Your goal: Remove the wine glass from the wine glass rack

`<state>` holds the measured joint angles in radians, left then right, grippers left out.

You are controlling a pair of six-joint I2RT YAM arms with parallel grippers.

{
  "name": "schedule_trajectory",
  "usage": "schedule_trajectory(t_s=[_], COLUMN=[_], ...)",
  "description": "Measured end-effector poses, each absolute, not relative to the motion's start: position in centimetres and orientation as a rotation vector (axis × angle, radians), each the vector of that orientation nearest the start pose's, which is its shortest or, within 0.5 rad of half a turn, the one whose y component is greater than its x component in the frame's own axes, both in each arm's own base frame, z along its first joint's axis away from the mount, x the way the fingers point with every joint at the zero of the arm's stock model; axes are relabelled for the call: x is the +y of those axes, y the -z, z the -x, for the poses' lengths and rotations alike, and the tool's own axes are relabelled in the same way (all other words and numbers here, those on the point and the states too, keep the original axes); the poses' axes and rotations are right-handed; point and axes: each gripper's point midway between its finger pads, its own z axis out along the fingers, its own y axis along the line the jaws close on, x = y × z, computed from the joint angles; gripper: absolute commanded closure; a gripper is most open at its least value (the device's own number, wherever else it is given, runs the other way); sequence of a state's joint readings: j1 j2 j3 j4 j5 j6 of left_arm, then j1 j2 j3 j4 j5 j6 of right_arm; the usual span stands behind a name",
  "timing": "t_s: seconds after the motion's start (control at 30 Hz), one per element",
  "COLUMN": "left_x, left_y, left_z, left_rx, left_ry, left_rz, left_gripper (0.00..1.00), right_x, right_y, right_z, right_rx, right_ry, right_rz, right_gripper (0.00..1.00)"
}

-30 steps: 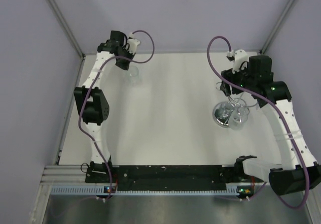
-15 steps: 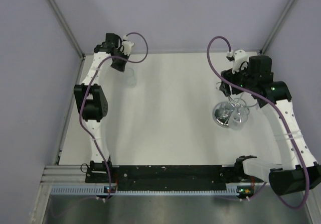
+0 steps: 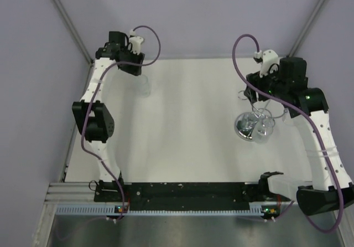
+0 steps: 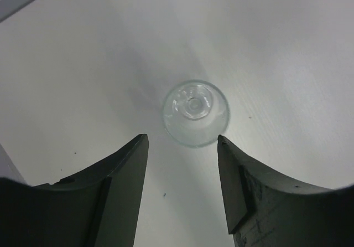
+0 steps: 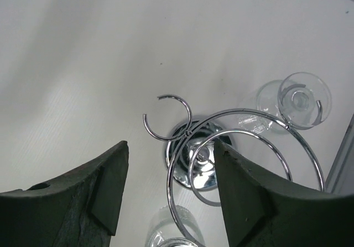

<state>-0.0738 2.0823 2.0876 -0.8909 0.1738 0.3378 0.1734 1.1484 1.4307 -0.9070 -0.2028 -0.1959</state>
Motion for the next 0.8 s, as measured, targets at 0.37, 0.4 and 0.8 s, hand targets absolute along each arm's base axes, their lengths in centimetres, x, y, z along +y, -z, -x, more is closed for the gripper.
schedule_trajectory(t_s=[0.37, 0.4, 0.8], left_x=[-23.4, -25.0, -40.4], left_y=[-27.4, -26.7, -23.6], left_z=[-37.0, -35.2, -19.6], left_rx=[1.919, 1.891, 1.385], left_ry=[0.599, 0.661, 1.204], left_rz=[-0.971, -1.020, -1.348], left_gripper=[0.30, 0.02, 0.03], right_x=[6.9, 6.5, 3.2], right_y=[-33.2, -33.1, -32.9], right_z=[-29.1, -29.1, -29.9], right_rx=[2.105, 2.117, 2.165], right_ry=[-0.151, -0.128, 0.017], right_rz=[0.465, 0.459, 0.350], right_gripper=[0.20, 0.20, 0.20])
